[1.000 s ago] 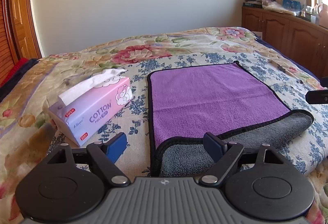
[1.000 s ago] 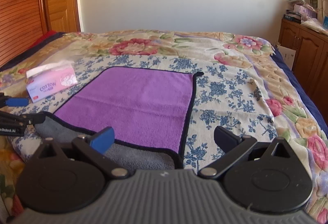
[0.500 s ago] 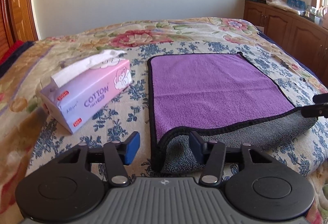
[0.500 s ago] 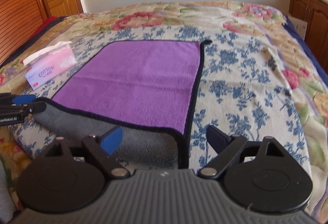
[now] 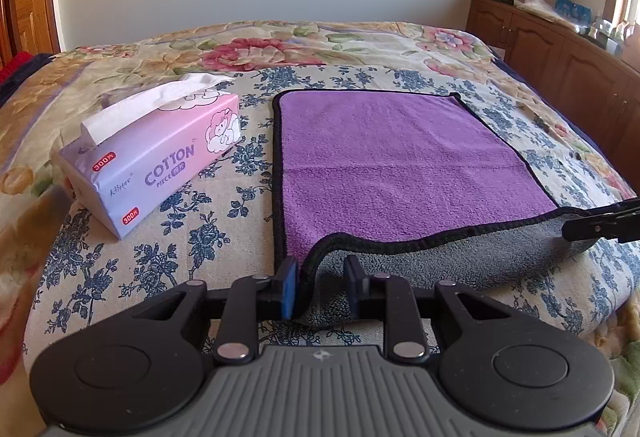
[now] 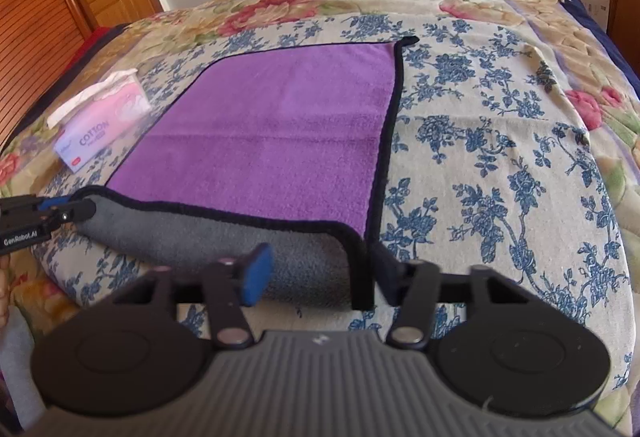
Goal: Fold towel
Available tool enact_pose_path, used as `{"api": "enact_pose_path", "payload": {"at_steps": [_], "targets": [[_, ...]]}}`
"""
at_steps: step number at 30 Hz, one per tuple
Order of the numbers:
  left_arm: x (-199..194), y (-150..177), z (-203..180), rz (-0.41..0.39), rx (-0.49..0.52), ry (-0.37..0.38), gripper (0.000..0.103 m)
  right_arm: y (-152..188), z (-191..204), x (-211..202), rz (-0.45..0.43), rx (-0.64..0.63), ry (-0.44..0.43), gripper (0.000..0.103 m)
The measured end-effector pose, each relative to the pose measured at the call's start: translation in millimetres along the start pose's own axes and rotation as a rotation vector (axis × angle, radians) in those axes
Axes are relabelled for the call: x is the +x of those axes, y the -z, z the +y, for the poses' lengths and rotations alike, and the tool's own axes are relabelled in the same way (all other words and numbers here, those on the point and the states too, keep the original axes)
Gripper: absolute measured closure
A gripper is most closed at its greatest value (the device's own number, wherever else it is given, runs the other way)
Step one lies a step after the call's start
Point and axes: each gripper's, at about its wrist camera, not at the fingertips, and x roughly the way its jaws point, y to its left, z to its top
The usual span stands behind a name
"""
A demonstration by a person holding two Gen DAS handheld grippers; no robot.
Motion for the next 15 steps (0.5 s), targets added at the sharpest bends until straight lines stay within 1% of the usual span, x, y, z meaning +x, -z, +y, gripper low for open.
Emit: {"api": "enact_pose_path", "payload": {"at_steps": [1,3,5,8,9,13,14,15], "targets": [[-0.2,0.2,-0.1,0.0,0.001,0.002,0.084,0.3,0.4,0.1,0.003,-0.004,0.003,0.059],[-0.9,0.7,-1.2,-0.001,0.003,0.007,0.087,0.2,0.4,0.2,0.007,-0.01,0.01,0.072],[-1.4,0.4,-2.2,-0.001,0.007,0.01,0.092,0.0,-0.5,0.2,0.008,-0.012,0.015,0.08],[-2.2,0.2,-3.2,-0.003,0.007,0.011,0.093,-0.3,-1.7,0.2,0.009,-0.016,0.019,0.084],[-2.1,-0.1,-2.9,-0.004,0.007,0.009,0.093,-0.2,-1.9,-0.1,0.009,-0.018,0.019,0.092],[-4.3,-1.0,-2.9,-0.01,0.006,0.009,0.096,-0.7,-0.6,-2.2,-0.001,-0.032,0.021,0.096],[-4.9,-1.4,-3.0,-0.013,0.006,0.009,0.097,-1.1,-0.3,-3.2,-0.006,-0.035,0.02,0.099],[-5.6,-2.1,-3.1,-0.017,0.005,0.01,0.097,-1.6,0.0,-4.6,-0.012,-0.036,0.02,0.099]]}}
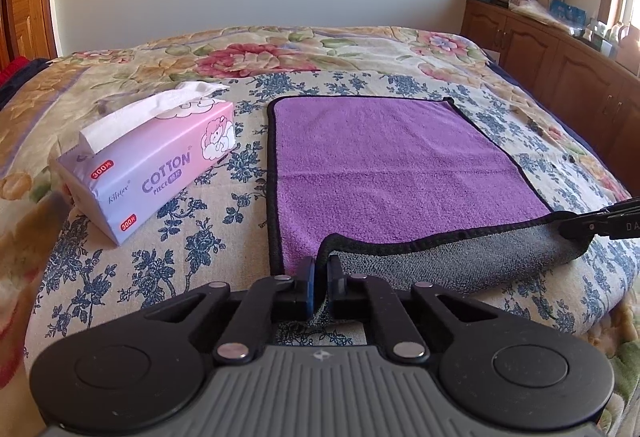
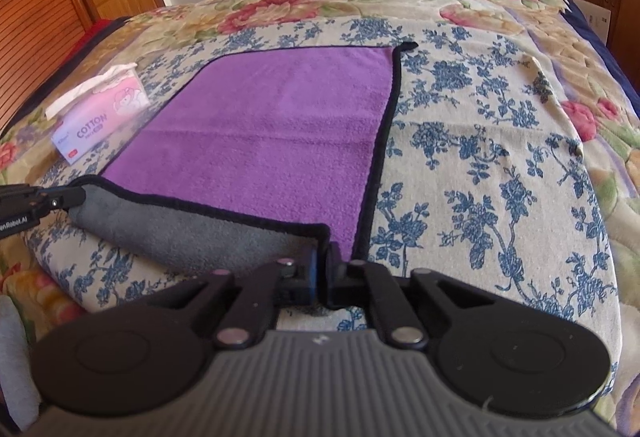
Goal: Fold towel
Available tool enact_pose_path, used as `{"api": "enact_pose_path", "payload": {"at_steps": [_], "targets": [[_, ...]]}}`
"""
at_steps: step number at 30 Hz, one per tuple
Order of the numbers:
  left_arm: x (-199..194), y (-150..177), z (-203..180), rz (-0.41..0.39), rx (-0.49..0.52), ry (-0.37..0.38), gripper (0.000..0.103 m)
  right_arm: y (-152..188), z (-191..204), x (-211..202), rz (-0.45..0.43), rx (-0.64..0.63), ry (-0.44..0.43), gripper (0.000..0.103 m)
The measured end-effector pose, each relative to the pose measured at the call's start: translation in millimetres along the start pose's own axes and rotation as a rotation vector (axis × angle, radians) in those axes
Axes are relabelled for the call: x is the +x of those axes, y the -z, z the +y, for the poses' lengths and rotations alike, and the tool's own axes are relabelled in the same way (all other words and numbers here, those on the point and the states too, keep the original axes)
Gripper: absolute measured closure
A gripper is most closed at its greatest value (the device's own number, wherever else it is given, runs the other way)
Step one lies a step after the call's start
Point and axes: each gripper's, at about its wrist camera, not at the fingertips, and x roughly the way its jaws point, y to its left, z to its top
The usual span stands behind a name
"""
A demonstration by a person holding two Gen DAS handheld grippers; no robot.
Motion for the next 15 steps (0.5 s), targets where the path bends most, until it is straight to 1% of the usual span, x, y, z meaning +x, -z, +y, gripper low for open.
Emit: {"api": "enact_pose_path", "payload": {"at_steps": [3,8,15], "targets": [[-4,-2,1,-0.02,-0.005,-0.012,0.097,-2,2,-3,-0.019,-0.015,0.006,0.099],[-8,-5,1,-0.044,-0.013,-0.007,0.097,-7,2,-9,-0.056,-0.017,-0.002,0.099],[-15,-13,-4,-0.091,-0.008,-0.005,0.097,-13,3,-18,-0.13,-0.024,-0.011,0.099]]}}
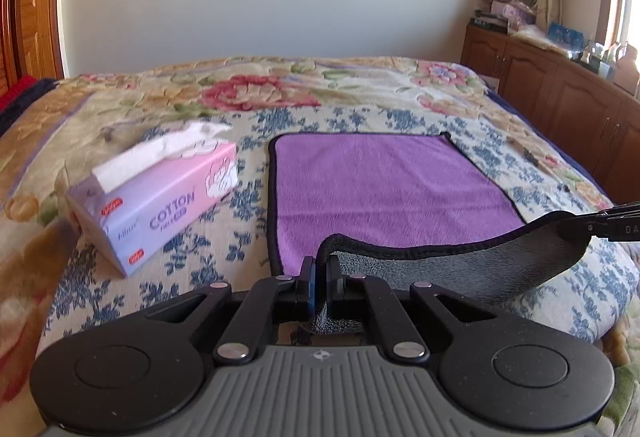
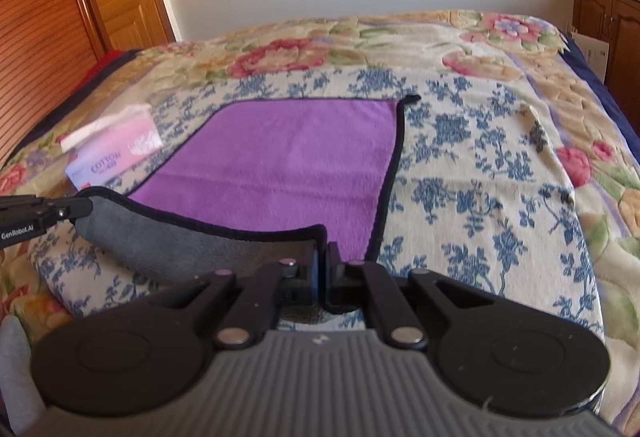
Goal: Fold towel
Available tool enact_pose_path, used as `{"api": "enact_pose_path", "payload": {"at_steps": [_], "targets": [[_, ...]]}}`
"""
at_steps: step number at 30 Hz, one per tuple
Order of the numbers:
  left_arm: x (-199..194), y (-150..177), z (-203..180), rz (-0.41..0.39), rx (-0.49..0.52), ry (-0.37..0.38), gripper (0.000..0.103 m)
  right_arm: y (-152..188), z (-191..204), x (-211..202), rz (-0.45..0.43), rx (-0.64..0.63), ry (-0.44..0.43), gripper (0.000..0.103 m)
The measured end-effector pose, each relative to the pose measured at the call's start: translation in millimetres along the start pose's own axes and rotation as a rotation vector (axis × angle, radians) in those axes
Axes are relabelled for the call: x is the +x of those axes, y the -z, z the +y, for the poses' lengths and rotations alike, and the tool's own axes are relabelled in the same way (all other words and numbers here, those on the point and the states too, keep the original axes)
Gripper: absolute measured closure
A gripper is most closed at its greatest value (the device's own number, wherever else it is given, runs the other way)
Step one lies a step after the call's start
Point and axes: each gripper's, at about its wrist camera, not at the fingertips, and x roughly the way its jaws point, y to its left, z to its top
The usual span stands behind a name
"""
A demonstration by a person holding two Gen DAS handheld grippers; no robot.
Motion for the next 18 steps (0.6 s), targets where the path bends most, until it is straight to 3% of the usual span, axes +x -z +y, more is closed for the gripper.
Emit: {"api": "enact_pose_path", "payload": {"at_steps": [18], "targets": [[10,-23,2,-0.046,-0.009,-0.011,0.097,-19,-3,7,-0.083,-0.038,0.015,0.099]]}}
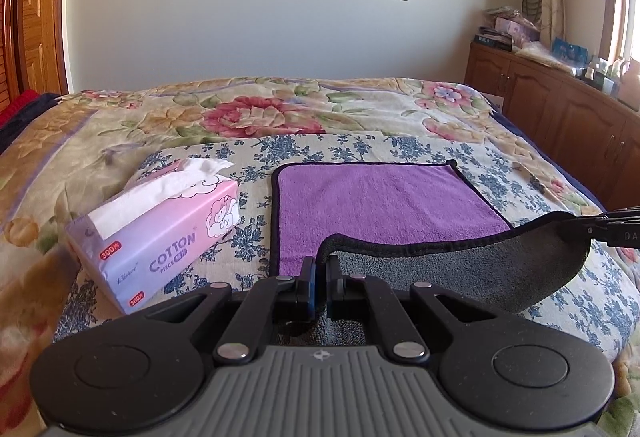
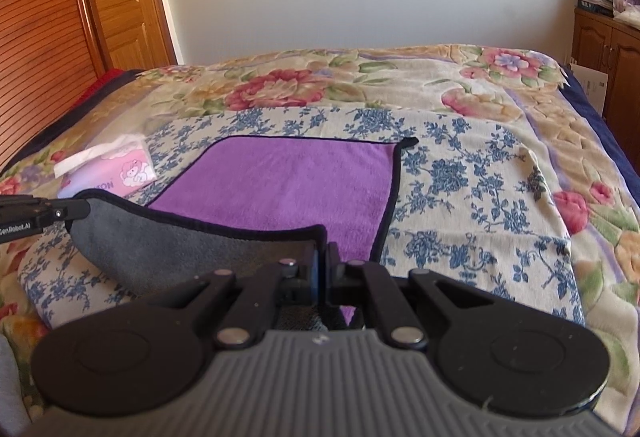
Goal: Fold towel
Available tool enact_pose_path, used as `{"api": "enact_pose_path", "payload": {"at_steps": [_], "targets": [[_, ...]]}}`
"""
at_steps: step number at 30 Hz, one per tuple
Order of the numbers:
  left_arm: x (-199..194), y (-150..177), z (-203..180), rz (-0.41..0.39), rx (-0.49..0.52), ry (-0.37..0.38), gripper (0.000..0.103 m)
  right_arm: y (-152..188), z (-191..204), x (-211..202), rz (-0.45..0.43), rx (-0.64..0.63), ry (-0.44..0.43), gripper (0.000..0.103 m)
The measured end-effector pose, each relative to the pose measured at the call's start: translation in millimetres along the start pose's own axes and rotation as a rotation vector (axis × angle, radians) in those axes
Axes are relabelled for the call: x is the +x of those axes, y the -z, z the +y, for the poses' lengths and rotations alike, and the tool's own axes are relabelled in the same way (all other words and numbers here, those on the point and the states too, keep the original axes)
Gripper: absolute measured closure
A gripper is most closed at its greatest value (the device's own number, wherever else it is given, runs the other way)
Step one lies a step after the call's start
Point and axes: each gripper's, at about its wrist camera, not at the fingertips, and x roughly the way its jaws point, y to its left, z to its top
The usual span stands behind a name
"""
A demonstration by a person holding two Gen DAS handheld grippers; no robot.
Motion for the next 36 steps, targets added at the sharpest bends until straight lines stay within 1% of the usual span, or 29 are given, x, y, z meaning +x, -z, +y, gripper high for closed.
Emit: {"api": "enact_pose_path", "payload": {"at_steps": [7,12,29,36], "targets": [[6,-7,-1,-0.013,0.001,0.002,0.097,-5,-3,7,-0.013,-0.009,0.0,0.099],[13,-10,2,-0.007,-0.005,0.005,0.097,-8,-5,13,-0.014,-0.018,-0.001,0.099],[28,-22,-6,-0.016,0.025,0.013,0.098,-24,-8,26,-0.051,-0.058,-0.016,0.099],[36,-27,-6,-0.026,0.03,0.005,0.098,-28,-10,33,-0.057,-0.073,-0.015,0.099]]}}
